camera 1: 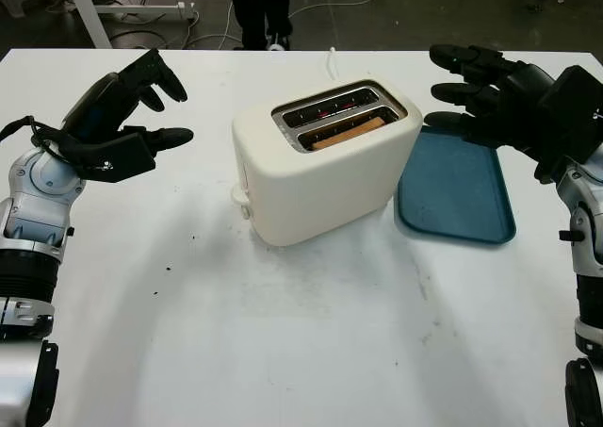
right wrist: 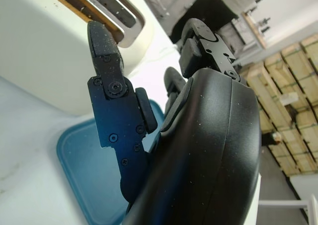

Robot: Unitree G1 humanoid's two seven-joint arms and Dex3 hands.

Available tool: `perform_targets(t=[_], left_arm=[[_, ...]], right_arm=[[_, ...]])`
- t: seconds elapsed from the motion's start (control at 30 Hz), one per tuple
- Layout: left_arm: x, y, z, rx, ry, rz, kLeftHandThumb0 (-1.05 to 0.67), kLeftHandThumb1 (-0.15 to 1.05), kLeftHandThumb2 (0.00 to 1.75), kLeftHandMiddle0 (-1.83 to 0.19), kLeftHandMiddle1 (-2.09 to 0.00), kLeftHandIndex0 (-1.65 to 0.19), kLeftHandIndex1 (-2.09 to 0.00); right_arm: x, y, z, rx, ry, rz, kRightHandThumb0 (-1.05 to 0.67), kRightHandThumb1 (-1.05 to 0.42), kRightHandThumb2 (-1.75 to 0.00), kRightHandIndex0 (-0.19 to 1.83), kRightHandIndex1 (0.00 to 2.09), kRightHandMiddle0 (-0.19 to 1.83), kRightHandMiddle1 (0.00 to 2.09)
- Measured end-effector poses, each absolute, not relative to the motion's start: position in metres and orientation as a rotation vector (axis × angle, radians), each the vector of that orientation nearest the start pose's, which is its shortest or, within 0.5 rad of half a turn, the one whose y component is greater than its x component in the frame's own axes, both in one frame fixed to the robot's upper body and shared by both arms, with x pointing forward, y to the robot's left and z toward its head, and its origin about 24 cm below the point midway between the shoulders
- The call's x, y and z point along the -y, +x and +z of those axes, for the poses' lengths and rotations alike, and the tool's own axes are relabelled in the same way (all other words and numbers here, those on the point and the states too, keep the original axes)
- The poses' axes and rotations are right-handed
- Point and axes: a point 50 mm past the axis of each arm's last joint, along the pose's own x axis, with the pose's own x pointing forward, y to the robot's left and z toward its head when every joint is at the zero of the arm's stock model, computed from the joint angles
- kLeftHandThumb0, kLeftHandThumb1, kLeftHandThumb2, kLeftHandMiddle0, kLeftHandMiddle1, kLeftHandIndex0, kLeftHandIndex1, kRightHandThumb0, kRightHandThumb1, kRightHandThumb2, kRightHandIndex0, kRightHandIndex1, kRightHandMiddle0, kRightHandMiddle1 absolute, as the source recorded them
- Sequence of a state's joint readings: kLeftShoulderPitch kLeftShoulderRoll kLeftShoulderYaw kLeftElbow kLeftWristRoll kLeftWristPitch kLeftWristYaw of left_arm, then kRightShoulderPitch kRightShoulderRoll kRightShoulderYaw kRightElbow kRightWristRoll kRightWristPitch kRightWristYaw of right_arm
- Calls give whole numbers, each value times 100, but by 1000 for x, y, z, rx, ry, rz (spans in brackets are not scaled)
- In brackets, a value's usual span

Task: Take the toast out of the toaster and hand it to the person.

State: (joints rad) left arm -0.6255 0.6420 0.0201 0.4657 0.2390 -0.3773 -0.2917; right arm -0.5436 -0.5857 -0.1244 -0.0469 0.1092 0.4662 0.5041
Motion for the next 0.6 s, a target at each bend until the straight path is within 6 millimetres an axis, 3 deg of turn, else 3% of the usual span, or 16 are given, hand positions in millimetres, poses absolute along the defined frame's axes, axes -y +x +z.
perform_targets(t=[0.6], left_arm=[[-243,344,192,398,913,-212,-105,92,39,-4,-175,0,-175]], right_arm=[[228,322,205,70,-433,322,-49,-86,0,0,57,27,2]])
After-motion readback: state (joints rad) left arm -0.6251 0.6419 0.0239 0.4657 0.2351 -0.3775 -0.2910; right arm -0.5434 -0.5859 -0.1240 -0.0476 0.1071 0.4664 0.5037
